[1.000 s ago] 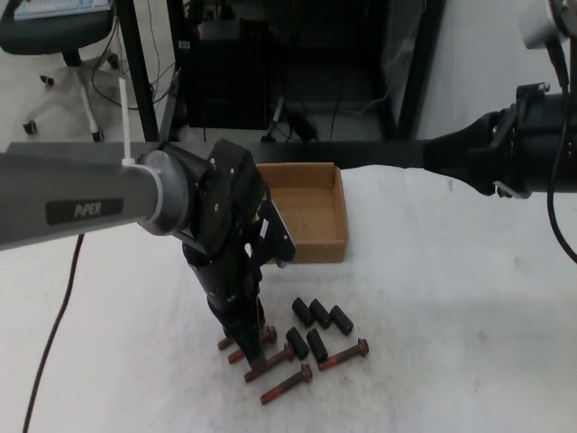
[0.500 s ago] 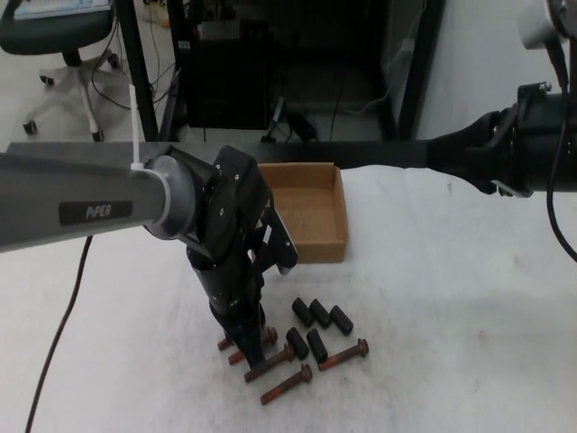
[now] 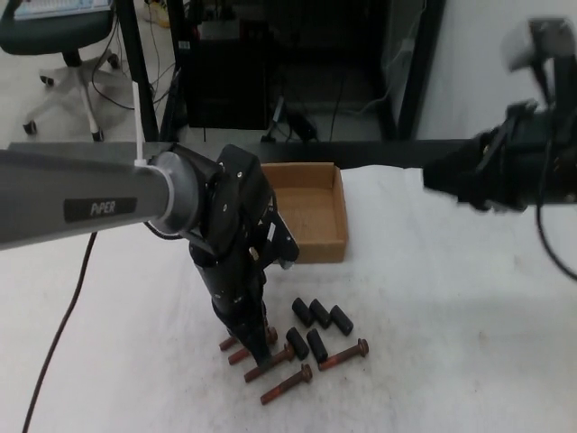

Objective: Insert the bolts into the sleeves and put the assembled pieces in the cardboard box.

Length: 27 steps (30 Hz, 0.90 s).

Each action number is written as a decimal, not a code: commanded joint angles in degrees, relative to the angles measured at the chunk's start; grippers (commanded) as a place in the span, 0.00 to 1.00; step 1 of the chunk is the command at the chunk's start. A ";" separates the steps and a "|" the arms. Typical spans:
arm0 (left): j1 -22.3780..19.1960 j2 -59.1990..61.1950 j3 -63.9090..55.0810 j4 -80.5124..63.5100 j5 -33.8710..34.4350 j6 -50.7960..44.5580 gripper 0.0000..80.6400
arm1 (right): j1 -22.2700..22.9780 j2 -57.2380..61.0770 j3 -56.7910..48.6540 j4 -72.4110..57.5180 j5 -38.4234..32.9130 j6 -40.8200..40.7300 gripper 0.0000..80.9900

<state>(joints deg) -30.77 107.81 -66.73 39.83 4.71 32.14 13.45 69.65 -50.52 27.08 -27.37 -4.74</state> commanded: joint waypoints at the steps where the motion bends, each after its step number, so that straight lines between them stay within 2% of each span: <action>1: -0.21 -2.32 -3.53 0.74 -1.75 -2.27 0.00 | 1.16 2.55 -0.37 1.15 -0.82 -1.92 0.28; 9: 1.88 -11.85 -10.49 1.58 -9.31 -3.24 0.00 | 7.79 14.76 -0.63 -2.45 0.03 -2.18 0.28; 12: 4.05 -16.73 -12.16 3.04 -12.47 -4.52 0.00 | 9.59 19.56 -1.01 -2.45 0.69 -3.47 0.28; 16: 8.19 -24.50 -12.63 3.25 -12.50 -10.07 0.00 | 10.78 24.19 -2.53 -2.18 1.84 -5.72 0.28; 18: 10.53 -28.52 -12.63 3.25 -10.59 -13.34 0.00 | 10.84 26.21 -3.90 -1.39 2.64 -7.52 0.28; 23: 15.48 -37.89 -12.63 3.14 1.36 -20.33 0.00 | 10.84 29.03 -9.13 5.04 8.31 -16.52 0.28; 27: 17.24 -42.73 -12.63 3.13 9.19 -22.08 0.00 | 11.10 29.42 -15.14 15.25 12.33 -24.57 0.28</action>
<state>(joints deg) -13.70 64.37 -79.03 42.94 12.68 10.71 24.38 99.38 -64.08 39.43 -16.02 -26.26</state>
